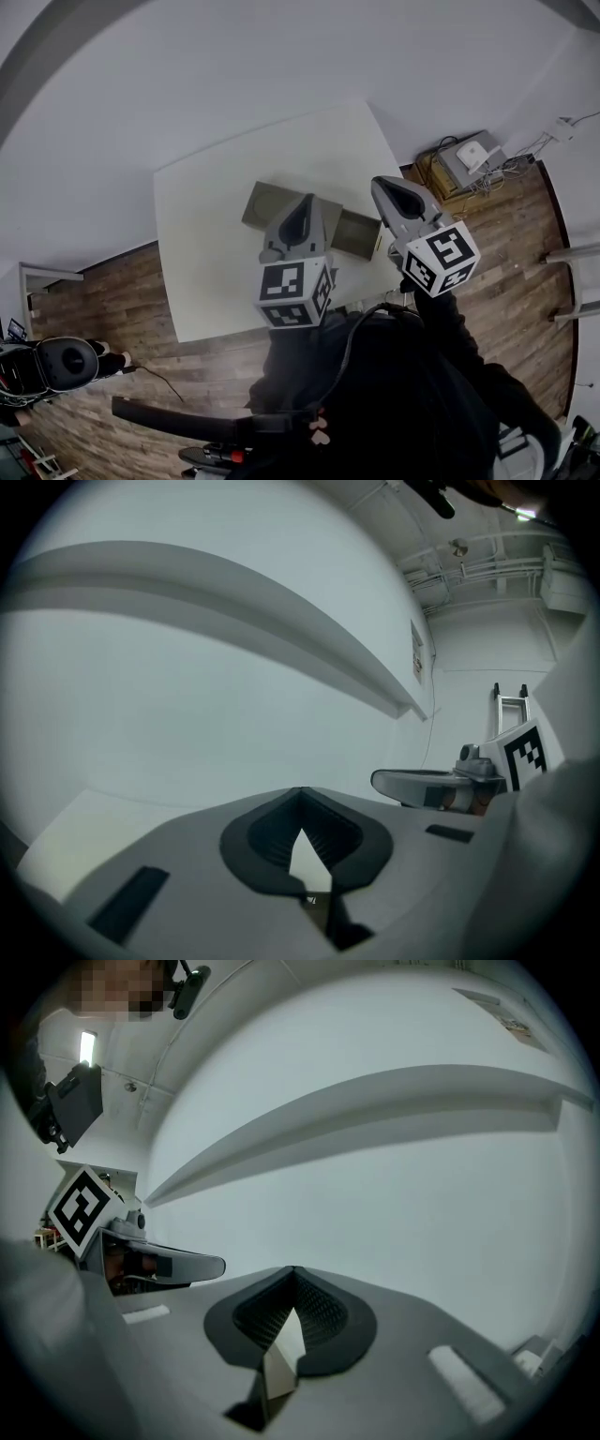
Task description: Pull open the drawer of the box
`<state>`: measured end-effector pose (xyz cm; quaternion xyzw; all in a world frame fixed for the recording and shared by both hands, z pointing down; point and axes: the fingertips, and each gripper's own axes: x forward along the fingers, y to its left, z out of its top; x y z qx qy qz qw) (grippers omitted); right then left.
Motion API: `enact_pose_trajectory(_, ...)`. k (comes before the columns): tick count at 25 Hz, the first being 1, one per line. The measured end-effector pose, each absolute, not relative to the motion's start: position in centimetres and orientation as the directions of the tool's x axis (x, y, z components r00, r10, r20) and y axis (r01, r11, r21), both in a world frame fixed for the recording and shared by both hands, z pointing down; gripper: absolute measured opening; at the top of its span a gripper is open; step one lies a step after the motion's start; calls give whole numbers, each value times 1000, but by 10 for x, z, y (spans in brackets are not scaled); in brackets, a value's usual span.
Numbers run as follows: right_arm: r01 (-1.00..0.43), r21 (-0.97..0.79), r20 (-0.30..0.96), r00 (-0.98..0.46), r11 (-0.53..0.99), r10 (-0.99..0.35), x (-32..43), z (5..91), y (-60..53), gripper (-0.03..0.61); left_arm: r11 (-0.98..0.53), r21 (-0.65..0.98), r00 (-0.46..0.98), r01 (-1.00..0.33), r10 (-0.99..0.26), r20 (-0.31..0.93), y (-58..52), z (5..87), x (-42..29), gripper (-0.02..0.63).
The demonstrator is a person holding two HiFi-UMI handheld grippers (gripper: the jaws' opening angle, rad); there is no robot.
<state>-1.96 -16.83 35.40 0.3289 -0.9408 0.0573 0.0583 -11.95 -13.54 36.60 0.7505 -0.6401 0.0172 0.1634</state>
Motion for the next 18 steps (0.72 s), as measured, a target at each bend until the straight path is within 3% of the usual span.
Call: enact_pose_trajectory(18,-636,-97,137,-771,766,-622,-16,359,-166,0,-128,210,177,-969,-956,236,-130,368,-119,-5)
